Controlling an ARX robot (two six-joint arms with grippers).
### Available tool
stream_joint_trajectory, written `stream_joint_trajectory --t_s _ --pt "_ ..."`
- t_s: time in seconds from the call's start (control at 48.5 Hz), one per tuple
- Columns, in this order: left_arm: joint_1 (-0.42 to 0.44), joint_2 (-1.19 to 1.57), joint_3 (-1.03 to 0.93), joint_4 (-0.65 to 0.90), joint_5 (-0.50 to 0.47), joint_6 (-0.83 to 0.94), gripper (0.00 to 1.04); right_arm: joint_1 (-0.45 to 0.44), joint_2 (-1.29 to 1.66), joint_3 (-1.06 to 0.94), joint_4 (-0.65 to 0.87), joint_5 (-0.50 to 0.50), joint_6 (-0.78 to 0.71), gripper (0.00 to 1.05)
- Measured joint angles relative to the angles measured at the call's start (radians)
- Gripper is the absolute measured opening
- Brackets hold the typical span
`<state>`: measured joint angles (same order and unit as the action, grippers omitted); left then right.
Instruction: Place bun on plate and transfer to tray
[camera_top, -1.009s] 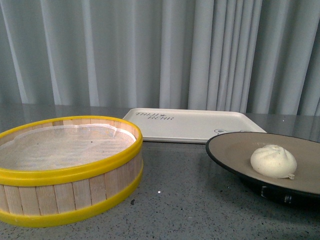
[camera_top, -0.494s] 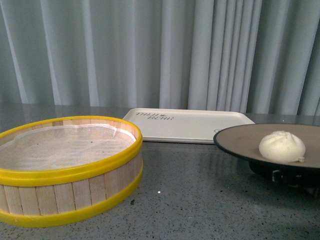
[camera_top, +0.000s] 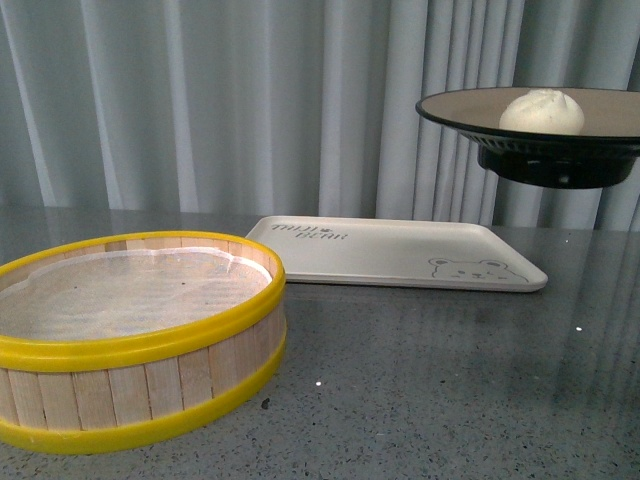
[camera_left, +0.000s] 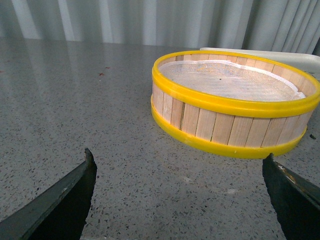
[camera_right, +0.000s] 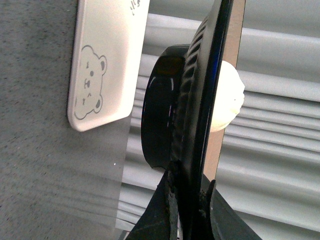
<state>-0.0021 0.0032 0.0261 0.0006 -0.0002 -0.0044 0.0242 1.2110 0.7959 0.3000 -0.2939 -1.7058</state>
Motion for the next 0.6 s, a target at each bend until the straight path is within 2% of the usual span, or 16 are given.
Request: stream_joint_trajectory --t_s 0.33,0.597 --pt "0.000 0.000 0.000 0.000 0.000 0.000 0.98 0.003 0.321 0.206 0.134 -0.066 0.087 0.03" --pt "0.000 0.000 0.000 0.000 0.000 0.000 0.98 -0.019 0.565 0.409 0.104 -0.072 0.097 0.03"
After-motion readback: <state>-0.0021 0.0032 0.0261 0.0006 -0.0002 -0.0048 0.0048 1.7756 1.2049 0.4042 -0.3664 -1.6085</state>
